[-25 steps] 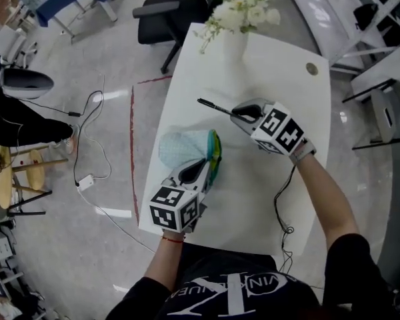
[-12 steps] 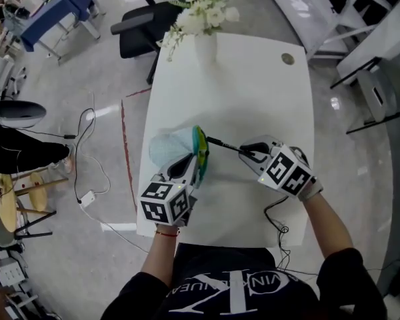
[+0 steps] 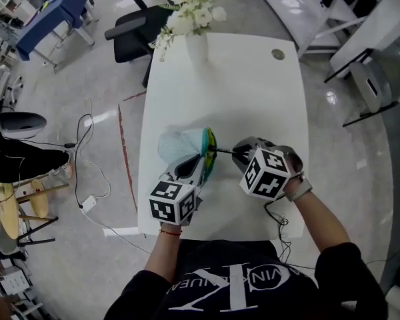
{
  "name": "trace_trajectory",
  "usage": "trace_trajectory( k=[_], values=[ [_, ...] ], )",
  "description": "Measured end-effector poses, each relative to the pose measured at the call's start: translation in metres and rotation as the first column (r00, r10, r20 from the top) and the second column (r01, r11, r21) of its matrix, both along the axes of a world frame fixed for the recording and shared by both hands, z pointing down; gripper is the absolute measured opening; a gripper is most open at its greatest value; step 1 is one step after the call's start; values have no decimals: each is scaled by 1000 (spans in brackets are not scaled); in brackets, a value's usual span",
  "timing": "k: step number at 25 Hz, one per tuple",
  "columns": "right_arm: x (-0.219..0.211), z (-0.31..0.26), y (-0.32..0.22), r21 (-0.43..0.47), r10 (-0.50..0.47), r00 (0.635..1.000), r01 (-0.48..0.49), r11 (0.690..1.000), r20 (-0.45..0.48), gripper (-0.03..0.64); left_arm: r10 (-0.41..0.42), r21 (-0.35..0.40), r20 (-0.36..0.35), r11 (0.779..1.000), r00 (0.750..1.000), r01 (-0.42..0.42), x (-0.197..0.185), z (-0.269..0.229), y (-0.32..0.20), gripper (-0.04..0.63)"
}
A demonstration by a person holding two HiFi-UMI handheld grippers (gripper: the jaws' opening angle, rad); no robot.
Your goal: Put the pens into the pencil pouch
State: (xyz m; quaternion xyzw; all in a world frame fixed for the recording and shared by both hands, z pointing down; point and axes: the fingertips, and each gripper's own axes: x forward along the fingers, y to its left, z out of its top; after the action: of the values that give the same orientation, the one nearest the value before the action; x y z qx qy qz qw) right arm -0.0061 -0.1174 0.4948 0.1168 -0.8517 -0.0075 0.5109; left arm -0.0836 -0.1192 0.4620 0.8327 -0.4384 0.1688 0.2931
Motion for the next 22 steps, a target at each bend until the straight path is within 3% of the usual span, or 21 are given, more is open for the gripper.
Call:
trace_trajectory(
  k=[4, 16, 19, 22],
  values=[
    [-8, 1, 6, 32, -17, 997, 19, 999, -73, 51, 30, -5, -1, 1000, 1000, -30, 8, -2, 9, 15],
    [-43, -9, 5, -47, 112, 993, -110, 993, 29, 52, 75, 3, -36, 997, 997, -75, 13, -13, 19, 15],
    [-53, -16, 2, -58, 142, 984, -136, 989, 105, 54, 88, 12, -57, 996, 994, -88, 13, -17, 22, 15],
    [-58, -28, 3, -122, 192, 957, -168, 978, 218, 69, 54, 16, -78, 998, 995, -53, 6, -20, 20, 15]
  ],
)
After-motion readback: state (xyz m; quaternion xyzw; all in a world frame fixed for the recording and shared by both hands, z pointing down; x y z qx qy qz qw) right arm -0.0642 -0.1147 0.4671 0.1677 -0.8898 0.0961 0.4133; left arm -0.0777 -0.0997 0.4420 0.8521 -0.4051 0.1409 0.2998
